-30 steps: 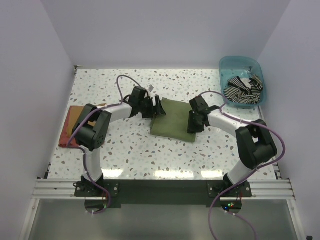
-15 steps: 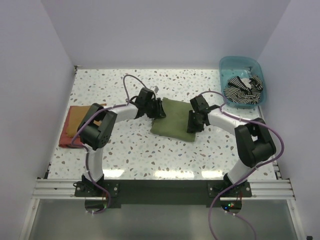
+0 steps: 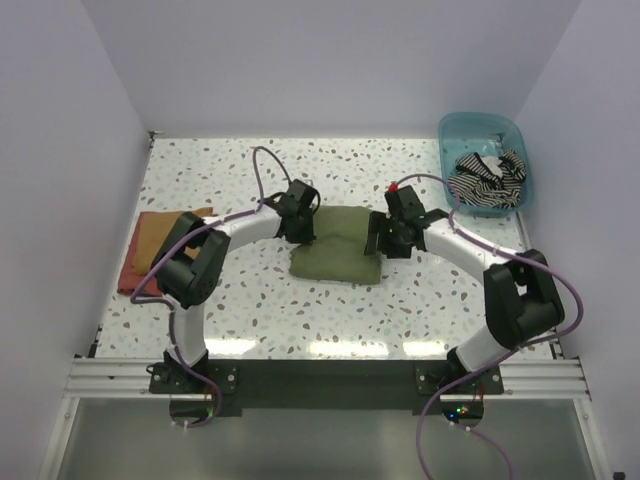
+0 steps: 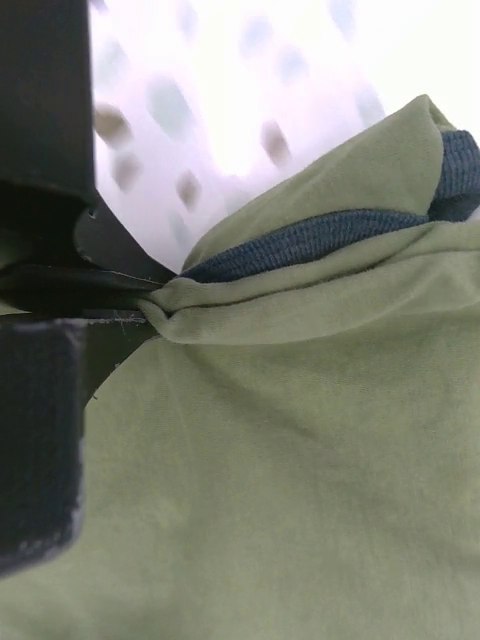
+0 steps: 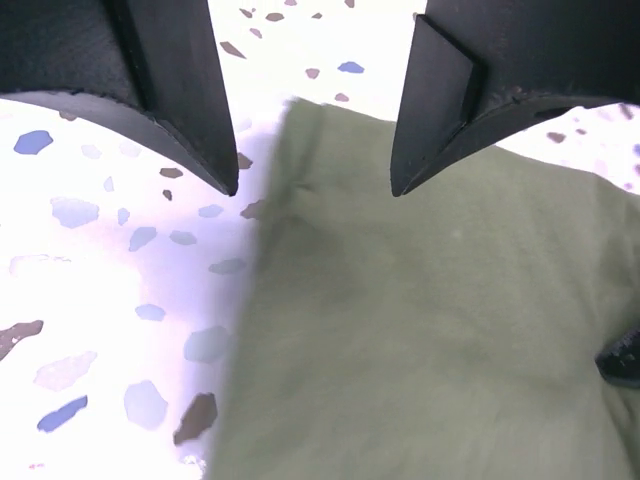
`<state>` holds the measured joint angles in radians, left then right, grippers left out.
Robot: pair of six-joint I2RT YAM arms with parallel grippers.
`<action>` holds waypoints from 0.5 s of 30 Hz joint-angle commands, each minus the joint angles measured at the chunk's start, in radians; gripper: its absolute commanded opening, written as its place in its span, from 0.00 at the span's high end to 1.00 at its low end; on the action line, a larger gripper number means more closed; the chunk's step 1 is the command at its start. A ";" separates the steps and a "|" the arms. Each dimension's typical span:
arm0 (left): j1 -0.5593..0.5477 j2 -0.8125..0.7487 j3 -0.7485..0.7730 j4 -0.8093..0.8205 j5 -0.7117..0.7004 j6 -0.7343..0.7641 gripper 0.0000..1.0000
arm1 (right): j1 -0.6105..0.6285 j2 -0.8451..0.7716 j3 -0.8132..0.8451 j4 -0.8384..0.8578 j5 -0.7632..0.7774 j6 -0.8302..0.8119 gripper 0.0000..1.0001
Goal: Fold and stack the tank tops
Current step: Neatly place the folded tank top to the corner
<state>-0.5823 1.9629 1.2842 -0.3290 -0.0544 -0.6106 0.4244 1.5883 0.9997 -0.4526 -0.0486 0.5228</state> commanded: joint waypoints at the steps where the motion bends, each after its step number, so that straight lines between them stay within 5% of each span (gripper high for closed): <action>1: 0.016 -0.053 -0.049 -0.346 -0.275 0.074 1.00 | -0.004 -0.080 0.022 0.000 -0.042 -0.029 0.33; 15: 0.133 -0.315 -0.007 -0.611 -0.574 0.130 1.00 | 0.002 -0.152 0.019 0.011 -0.126 -0.027 0.33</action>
<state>-0.4732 1.7187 1.2274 -0.8459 -0.5007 -0.5289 0.4248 1.4849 1.0000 -0.4530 -0.1322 0.5072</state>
